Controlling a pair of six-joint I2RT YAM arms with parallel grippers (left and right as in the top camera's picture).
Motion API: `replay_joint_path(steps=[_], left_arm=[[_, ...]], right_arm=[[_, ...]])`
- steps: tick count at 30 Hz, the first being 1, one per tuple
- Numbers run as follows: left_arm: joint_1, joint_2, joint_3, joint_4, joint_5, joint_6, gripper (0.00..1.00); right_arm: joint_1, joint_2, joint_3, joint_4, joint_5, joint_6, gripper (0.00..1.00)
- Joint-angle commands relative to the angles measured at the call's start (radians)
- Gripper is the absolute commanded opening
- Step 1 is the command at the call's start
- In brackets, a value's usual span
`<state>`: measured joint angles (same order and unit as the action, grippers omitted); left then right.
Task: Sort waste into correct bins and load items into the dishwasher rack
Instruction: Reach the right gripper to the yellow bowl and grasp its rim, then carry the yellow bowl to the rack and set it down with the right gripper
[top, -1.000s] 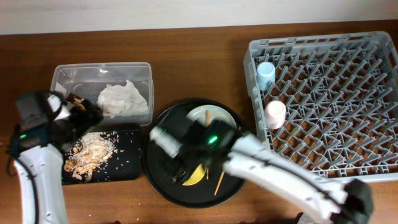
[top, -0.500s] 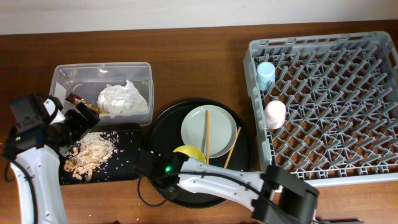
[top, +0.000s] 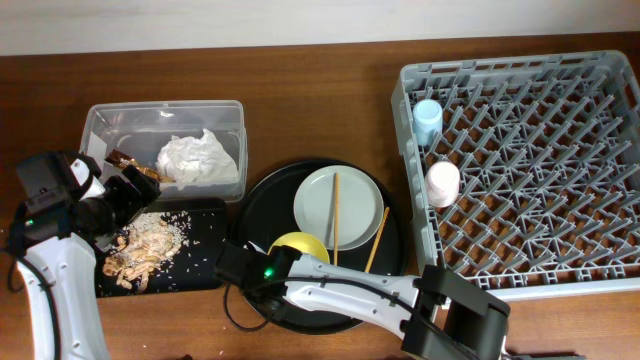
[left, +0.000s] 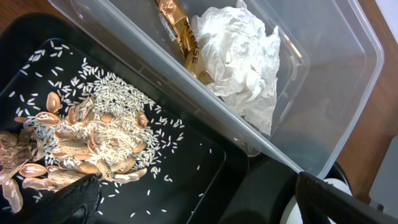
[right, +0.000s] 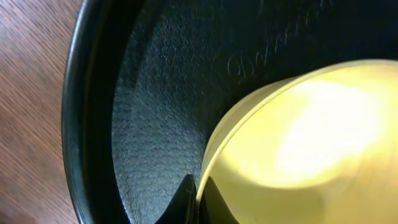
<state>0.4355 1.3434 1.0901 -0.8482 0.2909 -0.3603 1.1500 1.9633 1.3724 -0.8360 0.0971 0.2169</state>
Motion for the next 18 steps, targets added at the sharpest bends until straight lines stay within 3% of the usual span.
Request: replay_joint_path(steps=[1, 10, 14, 18], left_arm=[[0.006, -0.010, 0.001, 0.000, 0.000, -0.010, 0.99], [0.006, -0.010, 0.001, 0.000, 0.000, -0.010, 0.99], [0.006, -0.010, 0.001, 0.000, 0.000, -0.010, 0.99], [0.006, -0.010, 0.001, 0.000, 0.000, -0.010, 0.99]], right_arm=[[0.001, -0.093, 0.064, -0.043, -0.010, 0.029, 0.04], [-0.080, -0.459, 0.246, -0.222, -0.018, 0.028, 0.04], [-0.305, -0.645, 0.248, -0.314, -0.140, 0.009, 0.04], [-0.653, -0.737, 0.248, -0.407, -0.484, -0.154, 0.04]])
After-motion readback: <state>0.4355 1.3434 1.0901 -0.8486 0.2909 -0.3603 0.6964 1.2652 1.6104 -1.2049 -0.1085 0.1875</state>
